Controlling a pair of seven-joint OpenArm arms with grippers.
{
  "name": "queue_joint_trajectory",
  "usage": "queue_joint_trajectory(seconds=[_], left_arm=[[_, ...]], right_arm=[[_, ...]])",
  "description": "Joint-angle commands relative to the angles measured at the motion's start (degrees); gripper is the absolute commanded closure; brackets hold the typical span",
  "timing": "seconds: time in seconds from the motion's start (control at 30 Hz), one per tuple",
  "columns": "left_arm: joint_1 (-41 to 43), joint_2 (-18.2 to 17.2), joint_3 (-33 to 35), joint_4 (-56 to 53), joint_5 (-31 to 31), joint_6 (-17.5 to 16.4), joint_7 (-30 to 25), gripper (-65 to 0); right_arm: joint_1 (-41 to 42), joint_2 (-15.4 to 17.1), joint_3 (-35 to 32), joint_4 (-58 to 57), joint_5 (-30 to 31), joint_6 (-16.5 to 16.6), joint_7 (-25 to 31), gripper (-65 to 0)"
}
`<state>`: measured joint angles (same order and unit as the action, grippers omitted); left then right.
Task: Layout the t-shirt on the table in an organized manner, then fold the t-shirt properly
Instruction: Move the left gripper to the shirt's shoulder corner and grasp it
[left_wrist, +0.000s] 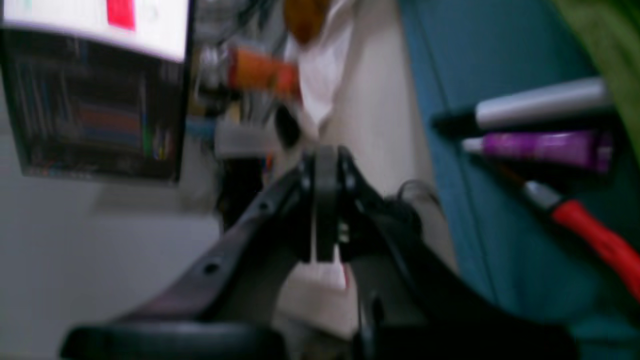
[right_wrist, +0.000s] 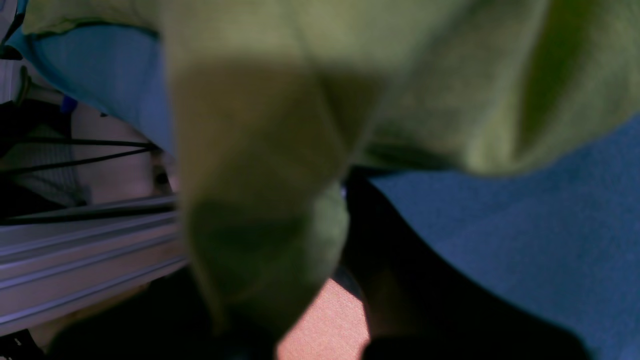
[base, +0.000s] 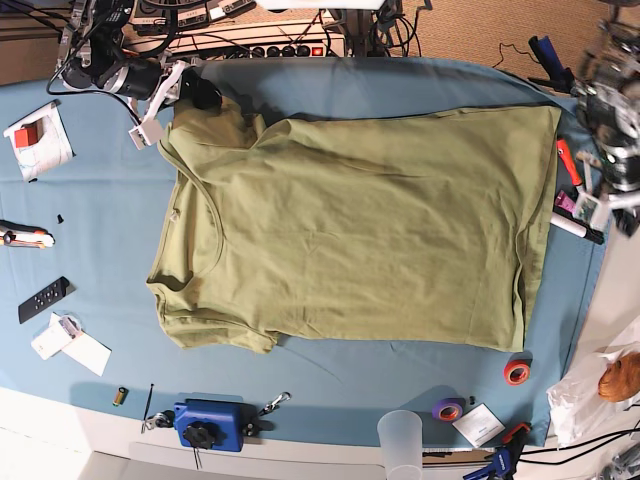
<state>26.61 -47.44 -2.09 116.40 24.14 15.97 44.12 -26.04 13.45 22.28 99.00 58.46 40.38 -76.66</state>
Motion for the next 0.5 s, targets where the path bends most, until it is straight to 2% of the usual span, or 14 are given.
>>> queue_joint_trajectory(seconds=[0.0, 0.1, 0.17, 0.27, 0.4, 0.47], left_arm=[[0.85, -1.27, 0.87, 1.33, 3.56, 2.45, 0.7, 0.0], [5.31, -1.27, 4.7, 3.85, 10.97, 6.97, 1.53, 0.0], [8.13, -1.09, 6.01, 6.69, 11.65, 8.22, 2.08, 0.0], [11.8, -0.7, 6.4, 10.88, 9.01, 7.63, 2.82, 0.0], [13.22, 1.62, 6.4, 12.24, 2.45, 3.45, -0.28, 0.0], [13.2, 2.91, 6.4, 12.22, -0.44, 3.45, -0.42, 0.0]], right_arm=[[-0.46, 0.52, -0.04, 0.04, -4.04, -0.38, -2.36, 0.0], [-0.46, 0.52, -0.04, 0.04, -4.04, -0.38, -2.32, 0.0], [-0.46, 0.55, -0.04, 0.04, -4.04, -0.38, -2.34, 0.0], [-0.44, 0.55, -0.04, 0.04, -4.04, -0.38, -2.32, 0.0], [-0.44, 0.55, -0.04, 0.04, -4.04, -0.38, -2.34, 0.0], [-0.44, 0.52, -0.04, 0.04, -4.02, -0.38, -2.34, 0.0]])
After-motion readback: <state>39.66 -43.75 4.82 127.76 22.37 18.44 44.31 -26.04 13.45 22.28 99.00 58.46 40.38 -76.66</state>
